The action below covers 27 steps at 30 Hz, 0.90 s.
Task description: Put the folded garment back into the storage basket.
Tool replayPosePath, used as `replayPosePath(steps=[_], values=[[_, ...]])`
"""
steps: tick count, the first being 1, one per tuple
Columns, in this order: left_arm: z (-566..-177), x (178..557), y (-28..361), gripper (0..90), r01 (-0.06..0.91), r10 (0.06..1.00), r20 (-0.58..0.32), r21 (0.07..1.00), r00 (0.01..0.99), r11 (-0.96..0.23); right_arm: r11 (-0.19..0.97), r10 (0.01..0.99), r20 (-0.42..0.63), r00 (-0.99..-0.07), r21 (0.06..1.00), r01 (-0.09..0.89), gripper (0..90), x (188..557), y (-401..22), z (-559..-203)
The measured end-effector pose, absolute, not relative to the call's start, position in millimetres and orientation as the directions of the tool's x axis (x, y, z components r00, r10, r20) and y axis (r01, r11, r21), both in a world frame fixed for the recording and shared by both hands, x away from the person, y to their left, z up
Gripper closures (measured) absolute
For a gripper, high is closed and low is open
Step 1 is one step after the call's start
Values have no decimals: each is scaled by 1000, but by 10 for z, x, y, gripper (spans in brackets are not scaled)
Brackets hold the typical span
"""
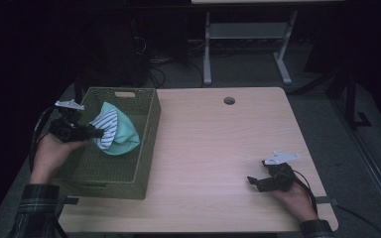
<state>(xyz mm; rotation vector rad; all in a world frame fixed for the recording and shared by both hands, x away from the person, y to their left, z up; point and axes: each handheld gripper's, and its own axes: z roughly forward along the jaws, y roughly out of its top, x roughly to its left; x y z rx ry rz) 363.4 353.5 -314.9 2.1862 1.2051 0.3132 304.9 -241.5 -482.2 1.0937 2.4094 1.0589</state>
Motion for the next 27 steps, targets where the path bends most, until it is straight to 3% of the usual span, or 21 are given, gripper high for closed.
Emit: replayPosePath(steps=[12,27], values=[[-3552,3702,3469,756,720,819,-125,561,560,-407,440,745,36,-666,725,531,137,3050,-2416,-4821],[-3958,3862,3444,749,772,833,-112,458,542,-441,437,748,38,-663,724,534,137,3050,-2416,-4821]])
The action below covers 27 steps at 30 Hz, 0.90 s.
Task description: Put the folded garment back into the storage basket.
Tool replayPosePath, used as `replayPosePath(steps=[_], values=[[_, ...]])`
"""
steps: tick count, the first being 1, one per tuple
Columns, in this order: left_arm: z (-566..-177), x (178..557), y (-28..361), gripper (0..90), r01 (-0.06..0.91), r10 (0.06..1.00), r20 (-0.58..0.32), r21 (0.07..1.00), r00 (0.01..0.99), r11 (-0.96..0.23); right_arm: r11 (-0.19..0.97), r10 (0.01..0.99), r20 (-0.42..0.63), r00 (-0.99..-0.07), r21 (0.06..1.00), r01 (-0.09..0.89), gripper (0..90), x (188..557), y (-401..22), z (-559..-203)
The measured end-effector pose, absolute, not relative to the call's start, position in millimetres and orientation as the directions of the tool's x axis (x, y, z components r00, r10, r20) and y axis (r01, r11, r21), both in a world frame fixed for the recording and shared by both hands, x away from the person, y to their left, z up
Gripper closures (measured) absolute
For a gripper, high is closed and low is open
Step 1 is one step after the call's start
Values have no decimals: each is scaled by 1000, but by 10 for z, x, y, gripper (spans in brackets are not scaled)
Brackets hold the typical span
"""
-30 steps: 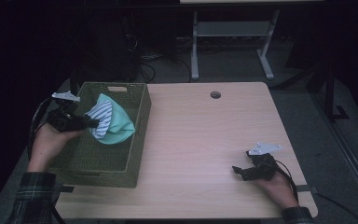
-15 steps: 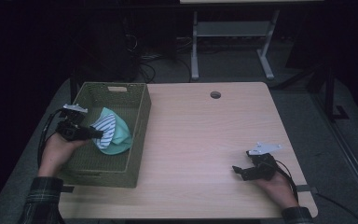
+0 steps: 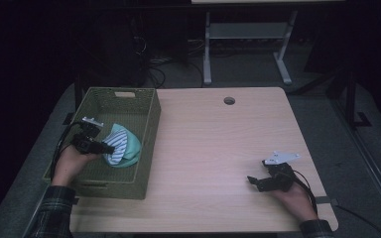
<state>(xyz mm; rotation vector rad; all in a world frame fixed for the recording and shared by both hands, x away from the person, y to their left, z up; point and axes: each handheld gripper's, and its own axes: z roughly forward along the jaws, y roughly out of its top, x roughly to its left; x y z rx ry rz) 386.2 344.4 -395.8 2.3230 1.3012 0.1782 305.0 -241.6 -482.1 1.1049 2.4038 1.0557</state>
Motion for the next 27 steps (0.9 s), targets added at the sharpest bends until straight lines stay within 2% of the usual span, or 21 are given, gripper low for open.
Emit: replayPosePath(steps=[8,13,27], values=[[-4086,3918,3420,739,777,836,-22,386,548,-498,435,750,39,-660,723,537,137,3049,-2417,-4821],[-4116,3920,3411,714,776,835,-5,372,551,-509,435,750,38,-660,723,536,137,3049,-2417,-4821],[-3969,3888,3459,324,768,851,-13,437,526,-468,433,753,39,-657,724,538,137,3049,-2417,-4821]])
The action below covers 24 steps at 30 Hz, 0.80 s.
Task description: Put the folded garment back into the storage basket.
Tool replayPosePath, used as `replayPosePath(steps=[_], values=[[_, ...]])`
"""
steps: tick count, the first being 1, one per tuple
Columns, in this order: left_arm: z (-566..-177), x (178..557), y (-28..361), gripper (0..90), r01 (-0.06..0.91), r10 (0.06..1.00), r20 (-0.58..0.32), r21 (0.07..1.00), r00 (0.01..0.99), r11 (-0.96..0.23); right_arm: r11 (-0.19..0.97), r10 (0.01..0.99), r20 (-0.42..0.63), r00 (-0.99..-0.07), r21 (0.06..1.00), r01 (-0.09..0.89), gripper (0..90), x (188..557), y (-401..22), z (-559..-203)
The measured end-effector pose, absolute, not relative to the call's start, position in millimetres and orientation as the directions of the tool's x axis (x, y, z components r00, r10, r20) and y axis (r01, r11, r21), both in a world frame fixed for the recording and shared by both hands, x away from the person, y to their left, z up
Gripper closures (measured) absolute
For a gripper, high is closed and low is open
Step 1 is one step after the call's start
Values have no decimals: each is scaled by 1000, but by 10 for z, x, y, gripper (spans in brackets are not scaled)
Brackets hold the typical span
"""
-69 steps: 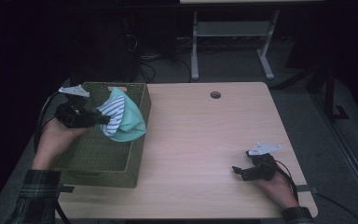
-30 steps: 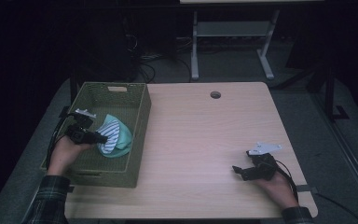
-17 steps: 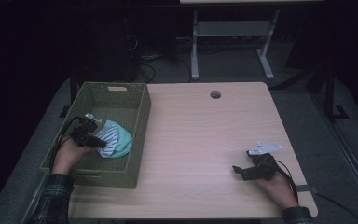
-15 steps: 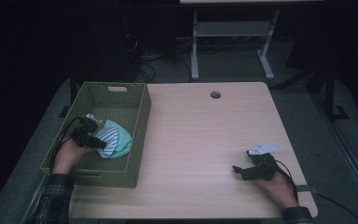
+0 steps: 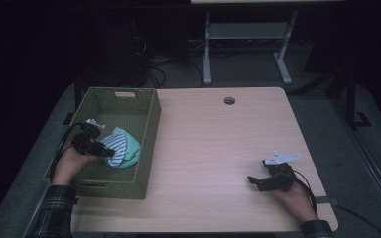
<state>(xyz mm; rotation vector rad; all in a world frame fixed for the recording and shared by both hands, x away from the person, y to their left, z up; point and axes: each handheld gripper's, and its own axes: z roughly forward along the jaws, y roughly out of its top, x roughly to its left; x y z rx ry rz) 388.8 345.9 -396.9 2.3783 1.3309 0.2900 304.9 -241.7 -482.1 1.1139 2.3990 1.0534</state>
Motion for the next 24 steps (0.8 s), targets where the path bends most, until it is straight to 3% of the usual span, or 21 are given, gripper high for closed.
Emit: replayPosePath(steps=[8,17,24], values=[[-3786,3865,3425,183,746,846,-38,493,532,-447,433,752,39,-657,724,538,137,3049,-2417,-4821],[-3492,3782,3254,172,676,826,-48,602,562,-425,433,753,39,-657,723,538,137,3049,-2417,-4821],[-3348,3740,3085,173,638,801,-42,630,597,-443,433,752,38,-658,723,538,137,3049,-2417,-4821]])
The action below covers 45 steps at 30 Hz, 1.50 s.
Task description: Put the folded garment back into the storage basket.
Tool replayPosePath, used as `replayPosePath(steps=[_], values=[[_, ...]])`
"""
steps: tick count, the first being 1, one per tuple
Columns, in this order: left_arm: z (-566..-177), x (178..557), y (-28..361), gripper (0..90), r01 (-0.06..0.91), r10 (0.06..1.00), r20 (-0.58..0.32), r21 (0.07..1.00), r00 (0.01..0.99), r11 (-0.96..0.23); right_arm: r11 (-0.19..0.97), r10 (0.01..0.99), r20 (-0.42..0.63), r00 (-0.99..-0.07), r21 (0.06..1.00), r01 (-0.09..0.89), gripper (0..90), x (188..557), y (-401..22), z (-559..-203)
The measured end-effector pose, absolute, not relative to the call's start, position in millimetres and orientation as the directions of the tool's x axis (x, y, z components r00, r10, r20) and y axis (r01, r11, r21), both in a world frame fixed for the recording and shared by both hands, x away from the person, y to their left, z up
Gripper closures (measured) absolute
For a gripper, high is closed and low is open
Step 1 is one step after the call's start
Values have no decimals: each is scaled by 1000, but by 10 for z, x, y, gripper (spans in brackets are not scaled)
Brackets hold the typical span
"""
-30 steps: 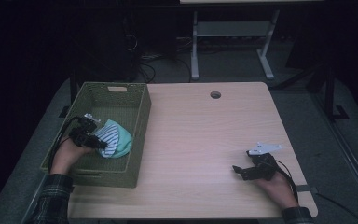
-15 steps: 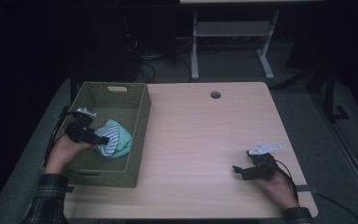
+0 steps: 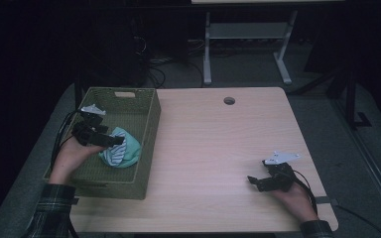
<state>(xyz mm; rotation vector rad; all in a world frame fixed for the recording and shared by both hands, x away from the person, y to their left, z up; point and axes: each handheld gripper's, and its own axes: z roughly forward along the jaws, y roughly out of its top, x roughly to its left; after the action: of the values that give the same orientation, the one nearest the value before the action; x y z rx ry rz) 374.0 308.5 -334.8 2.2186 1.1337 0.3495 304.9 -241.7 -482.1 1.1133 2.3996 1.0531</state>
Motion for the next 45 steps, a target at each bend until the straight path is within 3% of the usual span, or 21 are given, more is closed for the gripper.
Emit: replayPosePath(steps=[14,31,45], values=[[-3194,3669,2734,173,574,755,-62,691,653,-440,433,752,38,-658,724,537,137,3050,-2417,-4821],[-3175,3589,1981,174,484,652,-73,732,755,-479,435,752,38,-659,723,537,132,3050,-2417,-4821],[-3344,3491,1538,174,451,612,-78,749,787,-486,427,771,38,-636,710,560,49,3065,-2405,-4827]])
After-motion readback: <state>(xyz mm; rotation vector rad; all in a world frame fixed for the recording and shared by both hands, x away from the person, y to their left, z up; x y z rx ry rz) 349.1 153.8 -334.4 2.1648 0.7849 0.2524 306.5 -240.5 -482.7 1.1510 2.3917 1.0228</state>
